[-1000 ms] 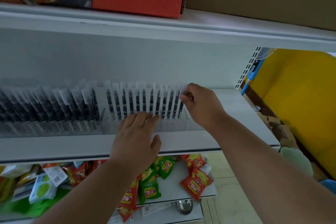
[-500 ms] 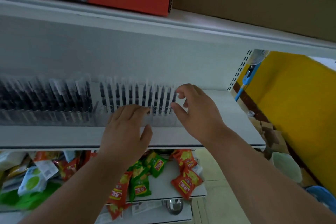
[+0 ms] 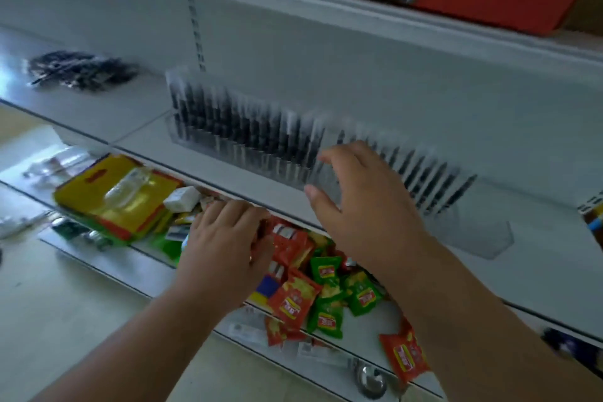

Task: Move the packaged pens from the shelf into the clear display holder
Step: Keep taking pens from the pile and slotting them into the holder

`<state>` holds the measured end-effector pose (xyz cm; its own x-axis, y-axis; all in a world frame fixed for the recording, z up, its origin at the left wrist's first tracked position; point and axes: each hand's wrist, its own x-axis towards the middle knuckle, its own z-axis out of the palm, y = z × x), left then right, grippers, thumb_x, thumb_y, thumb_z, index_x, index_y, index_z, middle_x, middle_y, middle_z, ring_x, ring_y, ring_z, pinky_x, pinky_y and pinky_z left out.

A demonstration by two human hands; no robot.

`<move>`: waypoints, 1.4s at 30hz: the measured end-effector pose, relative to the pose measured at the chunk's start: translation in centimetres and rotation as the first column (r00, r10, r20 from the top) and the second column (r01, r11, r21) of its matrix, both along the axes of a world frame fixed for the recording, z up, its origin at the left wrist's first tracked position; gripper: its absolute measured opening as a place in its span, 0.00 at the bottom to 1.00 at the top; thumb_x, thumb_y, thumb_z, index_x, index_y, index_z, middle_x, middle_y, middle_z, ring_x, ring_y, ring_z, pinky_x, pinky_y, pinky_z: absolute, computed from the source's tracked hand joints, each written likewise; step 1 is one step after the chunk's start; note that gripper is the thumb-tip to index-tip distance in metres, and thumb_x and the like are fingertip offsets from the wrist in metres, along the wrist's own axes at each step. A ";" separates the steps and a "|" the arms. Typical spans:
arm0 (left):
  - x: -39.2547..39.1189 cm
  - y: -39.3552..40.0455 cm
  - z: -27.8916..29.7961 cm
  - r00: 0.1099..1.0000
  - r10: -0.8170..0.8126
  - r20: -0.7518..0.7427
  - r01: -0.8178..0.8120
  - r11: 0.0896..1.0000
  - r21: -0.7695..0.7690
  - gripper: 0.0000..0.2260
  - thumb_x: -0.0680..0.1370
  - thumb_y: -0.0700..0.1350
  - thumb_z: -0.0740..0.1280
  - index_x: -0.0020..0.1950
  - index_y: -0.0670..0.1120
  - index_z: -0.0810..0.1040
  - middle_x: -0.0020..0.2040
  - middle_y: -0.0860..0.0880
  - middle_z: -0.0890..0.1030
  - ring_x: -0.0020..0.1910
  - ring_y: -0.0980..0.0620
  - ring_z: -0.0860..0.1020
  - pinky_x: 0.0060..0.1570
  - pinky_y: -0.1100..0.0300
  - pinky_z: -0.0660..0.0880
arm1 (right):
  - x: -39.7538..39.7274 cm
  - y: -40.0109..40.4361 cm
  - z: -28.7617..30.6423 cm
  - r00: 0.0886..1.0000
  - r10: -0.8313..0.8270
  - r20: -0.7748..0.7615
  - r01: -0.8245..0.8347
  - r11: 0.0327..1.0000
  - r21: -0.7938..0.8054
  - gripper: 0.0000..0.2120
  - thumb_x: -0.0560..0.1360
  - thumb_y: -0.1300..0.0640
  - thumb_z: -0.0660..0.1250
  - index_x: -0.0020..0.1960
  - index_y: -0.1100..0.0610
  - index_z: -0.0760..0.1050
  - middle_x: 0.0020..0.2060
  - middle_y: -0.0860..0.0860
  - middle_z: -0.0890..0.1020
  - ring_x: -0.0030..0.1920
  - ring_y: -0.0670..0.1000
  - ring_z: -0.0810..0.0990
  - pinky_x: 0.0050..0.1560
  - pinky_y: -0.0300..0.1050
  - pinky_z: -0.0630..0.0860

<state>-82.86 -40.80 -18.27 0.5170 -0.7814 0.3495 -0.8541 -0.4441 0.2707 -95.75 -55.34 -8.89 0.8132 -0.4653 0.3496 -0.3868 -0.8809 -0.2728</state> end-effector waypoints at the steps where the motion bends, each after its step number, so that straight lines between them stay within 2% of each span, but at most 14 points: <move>1: 1.3 1.6 -0.1 1.000 0.017 0.011 -0.017 1.000 0.002 0.19 0.75 0.56 0.58 0.60 0.50 0.79 0.56 0.50 0.79 0.57 0.44 0.74 0.56 0.47 0.73 | 1.4 1.4 0.1 1.000 0.016 -0.009 -0.016 1.000 -0.007 0.20 0.80 0.45 0.62 0.68 0.52 0.69 0.62 0.50 0.72 0.62 0.51 0.71 0.62 0.50 0.70; 4: 5.6 6.2 -0.2 0.997 0.065 0.051 -0.063 0.997 -0.042 0.18 0.75 0.55 0.59 0.57 0.49 0.80 0.54 0.49 0.80 0.56 0.44 0.75 0.53 0.46 0.75 | 5.9 5.5 0.2 0.999 0.045 -0.008 -0.045 0.998 -0.035 0.18 0.79 0.44 0.62 0.65 0.52 0.70 0.58 0.48 0.73 0.58 0.50 0.72 0.58 0.47 0.71; 7: 11.3 11.3 -0.4 0.992 0.109 0.069 -0.109 0.994 -0.010 0.18 0.75 0.55 0.59 0.56 0.48 0.80 0.52 0.48 0.79 0.52 0.43 0.77 0.50 0.48 0.75 | 11.6 10.4 0.1 0.998 0.052 0.035 -0.050 0.997 -0.059 0.17 0.78 0.44 0.63 0.62 0.51 0.71 0.56 0.48 0.74 0.56 0.48 0.72 0.54 0.43 0.70; 13: 20.7 21.0 0.4 0.973 0.208 0.104 -0.207 0.978 -0.022 0.15 0.75 0.54 0.61 0.52 0.48 0.80 0.47 0.49 0.79 0.48 0.43 0.77 0.47 0.49 0.75 | 23.3 18.1 0.7 0.992 0.128 0.006 -0.128 0.991 -0.033 0.19 0.78 0.44 0.63 0.64 0.52 0.71 0.59 0.49 0.74 0.59 0.51 0.72 0.57 0.49 0.72; 16: 24.9 22.8 0.4 0.967 0.235 0.095 -0.234 0.972 -0.021 0.15 0.75 0.55 0.60 0.53 0.49 0.81 0.48 0.50 0.79 0.48 0.44 0.77 0.48 0.48 0.76 | 27.8 19.5 1.3 0.990 0.142 0.001 -0.142 0.989 -0.034 0.19 0.78 0.43 0.62 0.65 0.51 0.70 0.59 0.49 0.74 0.59 0.51 0.72 0.58 0.49 0.71; 23: 33.8 20.6 -0.5 0.961 0.264 0.078 -0.264 0.964 -0.018 0.17 0.75 0.56 0.60 0.55 0.49 0.80 0.49 0.50 0.79 0.49 0.45 0.77 0.49 0.50 0.74 | 36.7 17.7 0.2 0.989 0.148 -0.022 -0.148 0.989 -0.008 0.19 0.78 0.43 0.62 0.64 0.50 0.70 0.58 0.48 0.74 0.59 0.50 0.72 0.57 0.46 0.69; 28: 40.3 18.4 0.9 0.957 0.283 0.063 -0.286 0.957 0.047 0.18 0.76 0.57 0.57 0.54 0.50 0.80 0.50 0.51 0.80 0.52 0.45 0.78 0.51 0.51 0.74 | 44.1 15.3 0.4 0.986 0.163 -0.044 -0.162 0.986 0.027 0.19 0.78 0.43 0.61 0.65 0.51 0.69 0.59 0.49 0.73 0.59 0.50 0.72 0.59 0.48 0.72; 31: 44.2 17.7 1.8 0.959 0.281 0.045 -0.283 0.957 0.063 0.20 0.76 0.59 0.55 0.58 0.51 0.79 0.51 0.51 0.80 0.52 0.45 0.78 0.52 0.50 0.74 | 48.0 14.9 0.6 0.985 0.163 -0.053 -0.160 0.986 0.043 0.17 0.78 0.42 0.62 0.62 0.51 0.70 0.58 0.49 0.73 0.57 0.51 0.73 0.57 0.49 0.72; 34: 48.8 17.1 1.7 0.960 0.278 -0.016 -0.278 0.960 0.029 0.20 0.76 0.59 0.56 0.59 0.51 0.79 0.52 0.52 0.80 0.53 0.45 0.77 0.53 0.49 0.74 | 51.8 14.6 0.3 0.987 0.154 -0.045 -0.153 0.988 0.032 0.16 0.78 0.42 0.62 0.60 0.51 0.70 0.56 0.49 0.74 0.55 0.50 0.73 0.56 0.50 0.73; 37: 53.7 16.1 1.2 0.967 0.249 -0.052 -0.250 0.968 -0.003 0.15 0.78 0.56 0.63 0.59 0.52 0.78 0.52 0.53 0.80 0.53 0.46 0.78 0.54 0.51 0.75 | 55.4 14.5 -0.4 0.995 0.097 -0.037 -0.095 0.995 0.038 0.16 0.77 0.43 0.63 0.60 0.51 0.71 0.54 0.49 0.74 0.54 0.50 0.74 0.55 0.49 0.74; 39: 57.5 15.1 0.9 0.971 0.226 -0.078 -0.224 0.974 0.033 0.15 0.78 0.59 0.62 0.61 0.53 0.76 0.53 0.54 0.79 0.56 0.49 0.76 0.56 0.53 0.73 | 57.9 14.5 -1.0 0.999 0.039 -0.025 -0.038 0.998 0.041 0.16 0.77 0.44 0.64 0.60 0.51 0.71 0.54 0.49 0.75 0.54 0.50 0.75 0.55 0.49 0.74; 42: 62.6 13.3 0.5 0.979 0.162 -0.125 -0.154 0.985 0.073 0.17 0.78 0.63 0.61 0.58 0.52 0.74 0.53 0.53 0.78 0.54 0.48 0.76 0.52 0.54 0.72 | 61.0 14.6 -1.6 0.997 -0.066 -0.025 0.068 0.996 0.062 0.16 0.77 0.43 0.64 0.60 0.51 0.72 0.54 0.48 0.75 0.54 0.50 0.75 0.55 0.49 0.74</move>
